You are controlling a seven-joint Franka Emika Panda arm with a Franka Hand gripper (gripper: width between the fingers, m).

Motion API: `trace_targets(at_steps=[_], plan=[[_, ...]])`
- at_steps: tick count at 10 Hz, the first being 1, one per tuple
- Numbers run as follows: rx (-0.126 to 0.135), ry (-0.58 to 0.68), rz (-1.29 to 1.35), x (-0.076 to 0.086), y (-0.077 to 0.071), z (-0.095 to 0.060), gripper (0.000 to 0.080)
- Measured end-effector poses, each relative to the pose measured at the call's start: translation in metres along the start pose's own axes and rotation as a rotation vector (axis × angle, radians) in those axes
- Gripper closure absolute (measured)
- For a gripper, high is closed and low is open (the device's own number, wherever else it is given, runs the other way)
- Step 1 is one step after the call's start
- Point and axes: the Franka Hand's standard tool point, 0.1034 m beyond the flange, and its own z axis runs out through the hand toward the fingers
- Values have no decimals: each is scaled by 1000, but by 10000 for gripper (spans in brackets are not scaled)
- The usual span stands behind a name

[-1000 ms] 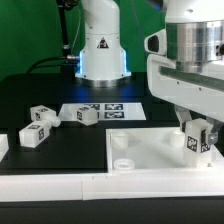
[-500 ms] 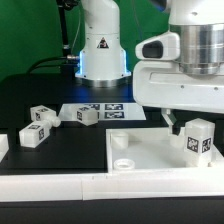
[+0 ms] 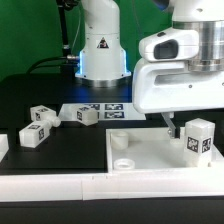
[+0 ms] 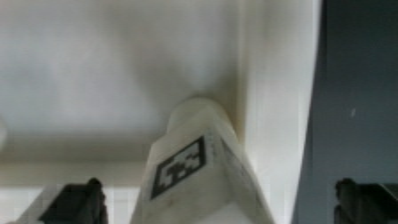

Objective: Assemble one leg

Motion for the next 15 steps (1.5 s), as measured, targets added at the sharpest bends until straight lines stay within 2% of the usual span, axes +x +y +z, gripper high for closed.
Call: trace_targets(at_steps=[2, 3, 4, 5, 6, 7, 11, 15], plan=[[11, -36, -344, -6, 15, 5, 151], [11, -36, -324, -6, 16, 5, 151], [11, -37, -310, -6, 16, 5, 281], [11, -37, -309, -6, 17, 5, 281], [12, -37, -273, -6, 16, 6, 415], [11, -41, -153, -7, 15, 5, 507], [8, -48, 150, -8, 10, 5, 507], [-6, -51, 821, -8, -8, 8, 507]])
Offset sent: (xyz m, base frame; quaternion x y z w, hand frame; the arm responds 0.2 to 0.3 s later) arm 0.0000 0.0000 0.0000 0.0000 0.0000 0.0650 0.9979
